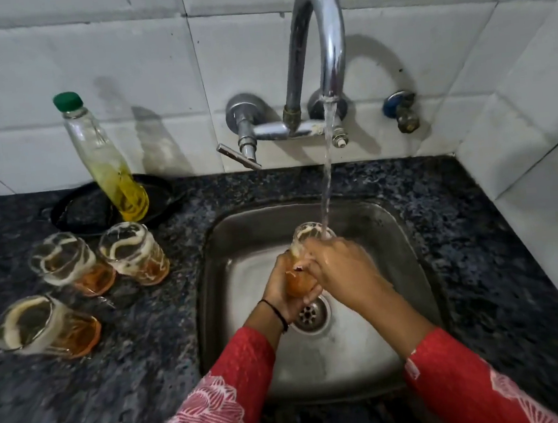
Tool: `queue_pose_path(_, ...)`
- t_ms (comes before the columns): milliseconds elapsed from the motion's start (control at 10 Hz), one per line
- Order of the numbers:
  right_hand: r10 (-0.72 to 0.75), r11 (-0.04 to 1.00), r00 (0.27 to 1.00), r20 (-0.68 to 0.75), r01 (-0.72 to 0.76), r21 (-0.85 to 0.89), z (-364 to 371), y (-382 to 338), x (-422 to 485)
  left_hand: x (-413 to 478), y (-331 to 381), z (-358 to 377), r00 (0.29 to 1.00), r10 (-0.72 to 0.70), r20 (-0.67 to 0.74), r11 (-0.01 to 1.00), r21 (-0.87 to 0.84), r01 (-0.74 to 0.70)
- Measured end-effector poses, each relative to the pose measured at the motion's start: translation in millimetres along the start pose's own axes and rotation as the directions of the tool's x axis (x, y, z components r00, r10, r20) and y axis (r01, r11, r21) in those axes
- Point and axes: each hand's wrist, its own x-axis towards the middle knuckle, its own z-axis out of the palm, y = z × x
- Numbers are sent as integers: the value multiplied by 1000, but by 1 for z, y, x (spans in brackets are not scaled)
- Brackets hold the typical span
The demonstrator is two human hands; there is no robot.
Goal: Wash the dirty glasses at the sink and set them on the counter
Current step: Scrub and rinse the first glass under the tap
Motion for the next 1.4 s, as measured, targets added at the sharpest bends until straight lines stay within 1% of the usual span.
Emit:
queue_pose_path(100, 97, 995, 992, 79, -99, 24, 6, 1, 12, 8, 1, -10, 999, 33, -16, 997, -68, -35)
queue_pose_path(200, 254, 891, 951, 174, -300, 341, 24, -5, 16, 13, -2, -15, 996, 43, -83, 998, -39, -46)
queue_pose_path(300, 121, 970, 940, 318, -180, 163, 38, -4, 0, 21, 2, -21, 990, -48, -130, 997, 49, 55)
queue_pose_path(400, 0, 994, 924, 381, -41, 99, 44, 14, -2, 33, 10, -27, 964, -121, -238, 971, 175, 165)
queue_pose_path(500, -58, 997, 939, 339, 74, -35, 48, 27, 7, 42, 13, -26, 964, -135, -231, 973, 154, 173)
queue_pose_path(600, -2, 997, 996, 86, -5, 81, 59, 15, 12, 43, 7, -14, 990, -46, -135, 998, 45, 52)
queue_pose_path(700, 214, 850, 977, 21, -196, 489, 71, 0, 16, 49, 2, 1, 990, 34, -134, 999, 9, -33)
queue_pose_path(800, 98, 975, 987, 126, -121, 185, 85, 10, 13, 41, 8, 5, 981, -59, -183, 995, 63, 71)
queue_pose_path(900, -44, 996, 920, 390, 71, -56, 79, 35, 8, 40, 14, -4, 957, -205, -203, 968, 102, 229)
queue_pose_path(1000, -214, 916, 898, 385, 321, -239, 72, 46, 10, 36, 16, -8, 943, -255, -212, 953, 111, 283)
queue_pose_path(1100, -81, 992, 980, 180, 96, -77, 77, 31, 24, 37, 9, -7, 968, -174, -178, 982, 41, 184)
queue_pose_path(1200, 371, 607, 929, 0, -242, 757, 87, 23, 43, 39, 1, -1, 991, -83, -101, 996, 6, 85)
queue_pose_path(1300, 304, 896, 953, -12, -282, 343, 91, 24, 43, 40, 9, -1, 984, -132, -123, 982, 123, 147)
queue_pose_path(1400, -61, 997, 980, 187, 67, -30, 83, 55, 41, 45, 20, -6, 966, -171, -192, 957, 202, 209)
